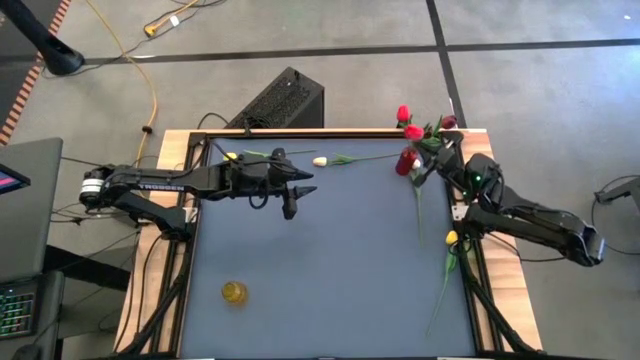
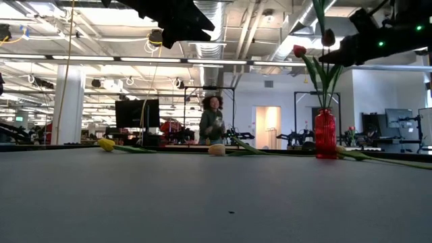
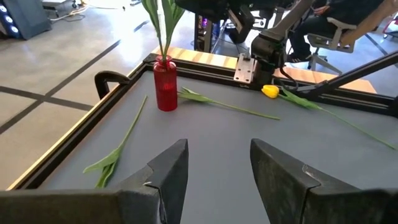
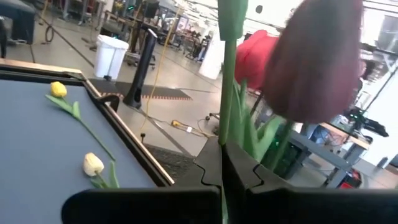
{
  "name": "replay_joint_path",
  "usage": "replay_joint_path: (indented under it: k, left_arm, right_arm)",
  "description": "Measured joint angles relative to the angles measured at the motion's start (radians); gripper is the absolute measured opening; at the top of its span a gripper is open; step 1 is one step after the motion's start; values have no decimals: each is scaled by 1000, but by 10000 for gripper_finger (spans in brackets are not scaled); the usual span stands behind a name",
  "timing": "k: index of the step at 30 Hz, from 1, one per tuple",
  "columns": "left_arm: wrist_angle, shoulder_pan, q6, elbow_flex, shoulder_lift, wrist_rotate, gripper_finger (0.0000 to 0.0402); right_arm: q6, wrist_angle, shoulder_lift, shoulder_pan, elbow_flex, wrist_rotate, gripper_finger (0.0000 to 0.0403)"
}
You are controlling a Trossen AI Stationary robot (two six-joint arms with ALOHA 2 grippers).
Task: Sort flowers into vase by color
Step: Put the red flower into the red vase
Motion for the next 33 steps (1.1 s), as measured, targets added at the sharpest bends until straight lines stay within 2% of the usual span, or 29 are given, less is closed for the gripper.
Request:
replay_joint_path:
  k: [13,17,33]
  left_arm:
    - [0,0,11,0,0,0,160]
    - [-1,0,11,0,0,6,160]
    - [-6,0,11,0,0,7,160]
  right_arm:
    - [12,0,0,-32,0,0,22]
    - [69,-2,4,-31,0,0,22]
    - [71,9,97,-31,0,7,22]
